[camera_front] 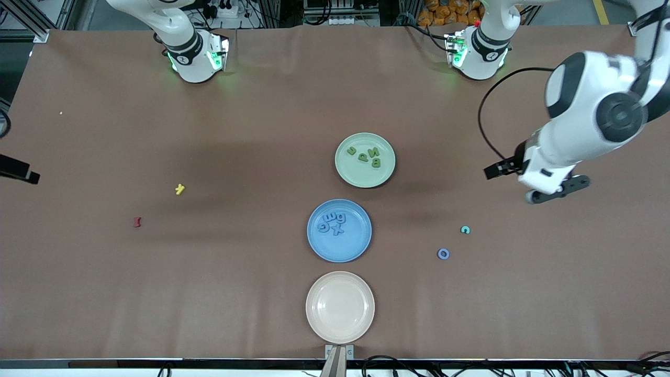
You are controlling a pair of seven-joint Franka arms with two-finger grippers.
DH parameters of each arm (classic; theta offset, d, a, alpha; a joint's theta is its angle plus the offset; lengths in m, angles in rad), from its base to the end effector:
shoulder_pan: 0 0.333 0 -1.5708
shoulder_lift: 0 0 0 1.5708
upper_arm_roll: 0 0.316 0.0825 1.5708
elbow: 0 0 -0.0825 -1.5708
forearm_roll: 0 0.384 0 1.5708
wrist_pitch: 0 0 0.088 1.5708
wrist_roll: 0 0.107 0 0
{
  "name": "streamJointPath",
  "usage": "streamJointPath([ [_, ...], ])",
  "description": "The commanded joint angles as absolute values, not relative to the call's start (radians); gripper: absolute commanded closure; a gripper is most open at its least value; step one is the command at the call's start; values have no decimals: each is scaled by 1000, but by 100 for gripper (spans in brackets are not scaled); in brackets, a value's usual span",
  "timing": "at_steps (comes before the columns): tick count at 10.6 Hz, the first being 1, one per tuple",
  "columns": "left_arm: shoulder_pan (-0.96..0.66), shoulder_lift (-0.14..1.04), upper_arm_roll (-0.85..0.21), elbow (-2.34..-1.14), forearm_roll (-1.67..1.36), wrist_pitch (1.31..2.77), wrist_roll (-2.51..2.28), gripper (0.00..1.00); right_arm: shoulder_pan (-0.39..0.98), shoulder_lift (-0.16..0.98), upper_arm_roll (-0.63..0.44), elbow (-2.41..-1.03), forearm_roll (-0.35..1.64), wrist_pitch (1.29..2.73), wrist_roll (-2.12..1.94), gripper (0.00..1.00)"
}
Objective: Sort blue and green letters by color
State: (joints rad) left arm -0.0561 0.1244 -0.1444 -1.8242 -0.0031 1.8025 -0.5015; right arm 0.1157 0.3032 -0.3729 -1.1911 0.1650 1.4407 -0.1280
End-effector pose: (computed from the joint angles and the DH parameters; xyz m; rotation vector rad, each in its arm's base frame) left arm 0.5686 -0.1130 0.4534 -3.0682 -0.4664 0.2225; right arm 0.6200 -0.1004 0.6202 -3.0773 0.1492 0.0371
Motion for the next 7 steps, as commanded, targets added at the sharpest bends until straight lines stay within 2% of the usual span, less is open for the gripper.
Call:
streamJointPath([
  [1, -72, 22, -13, -1761, -23, 1802, -359, 0, 184, 163, -359, -1328, 91, 1450, -23, 0],
  [4, -64, -20, 21, -1721, -18, 1799, -223, 0, 192, 83, -359, -1374, 81, 1448, -26, 0],
  [6, -60, -54, 43, -1717, -23, 1784, -203, 0, 193, 72, -353, -1374, 52, 1447, -28, 0],
  [7, -61, -51, 44, -1701, -14, 1770, -175, 0, 166, 71, -312, -1373, 48, 1450, -32, 0],
])
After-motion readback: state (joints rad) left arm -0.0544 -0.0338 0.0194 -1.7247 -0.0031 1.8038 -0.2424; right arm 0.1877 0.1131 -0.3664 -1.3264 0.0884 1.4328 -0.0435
